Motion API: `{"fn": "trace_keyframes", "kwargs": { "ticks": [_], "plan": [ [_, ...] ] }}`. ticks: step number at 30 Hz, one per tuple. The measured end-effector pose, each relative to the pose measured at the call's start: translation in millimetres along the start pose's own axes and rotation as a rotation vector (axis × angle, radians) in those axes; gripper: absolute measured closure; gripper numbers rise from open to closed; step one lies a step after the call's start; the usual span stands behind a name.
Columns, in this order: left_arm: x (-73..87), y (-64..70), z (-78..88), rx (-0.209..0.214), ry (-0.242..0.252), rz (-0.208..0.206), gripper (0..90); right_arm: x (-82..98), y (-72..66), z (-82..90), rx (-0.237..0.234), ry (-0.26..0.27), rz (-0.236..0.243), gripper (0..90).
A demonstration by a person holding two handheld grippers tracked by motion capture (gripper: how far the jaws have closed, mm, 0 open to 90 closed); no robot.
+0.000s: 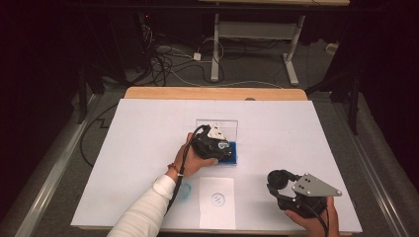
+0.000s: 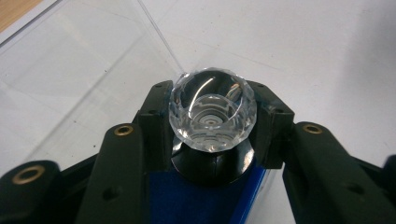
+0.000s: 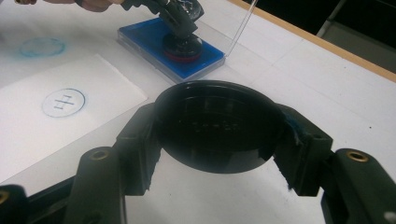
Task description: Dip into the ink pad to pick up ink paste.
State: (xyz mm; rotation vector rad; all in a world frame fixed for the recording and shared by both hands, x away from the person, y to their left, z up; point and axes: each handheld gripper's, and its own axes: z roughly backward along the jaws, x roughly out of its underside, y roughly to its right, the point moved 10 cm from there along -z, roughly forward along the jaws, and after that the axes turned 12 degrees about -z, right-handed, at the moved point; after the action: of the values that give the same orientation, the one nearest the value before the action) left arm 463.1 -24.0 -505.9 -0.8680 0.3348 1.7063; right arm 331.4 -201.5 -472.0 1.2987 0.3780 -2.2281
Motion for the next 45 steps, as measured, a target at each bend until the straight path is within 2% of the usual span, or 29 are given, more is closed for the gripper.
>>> {"fn": "trace_keyframes", "kwargs": {
  "ticks": [16, 28, 33, 42, 45],
  "plan": [
    [1.2, -0.6, 1.6, 0.008, -0.006, 0.006, 54.6, -1.9, 1.4, 0.0, -0.006, 0.007, -0.006, 38.3],
    [0.6, -1.3, 3.7, 0.003, -0.021, -0.020, 54.6, -1.2, 4.0, -2.2, -0.011, 0.003, -0.018, 38.3],
    [0.3, -1.8, 4.8, 0.008, -0.015, -0.016, 54.6, -0.4, 4.5, -1.7, -0.006, 0.000, -0.023, 38.3],
    [-7.8, -5.5, 22.2, -0.003, 0.023, -0.026, 54.6, -0.2, 5.1, -3.0, -0.002, 0.000, -0.030, 38.3],
    [-9.8, -2.9, 30.5, -0.006, 0.033, -0.037, 54.6, -0.8, 4.6, -2.3, 0.000, 0.001, -0.018, 38.3]
  ]
}}
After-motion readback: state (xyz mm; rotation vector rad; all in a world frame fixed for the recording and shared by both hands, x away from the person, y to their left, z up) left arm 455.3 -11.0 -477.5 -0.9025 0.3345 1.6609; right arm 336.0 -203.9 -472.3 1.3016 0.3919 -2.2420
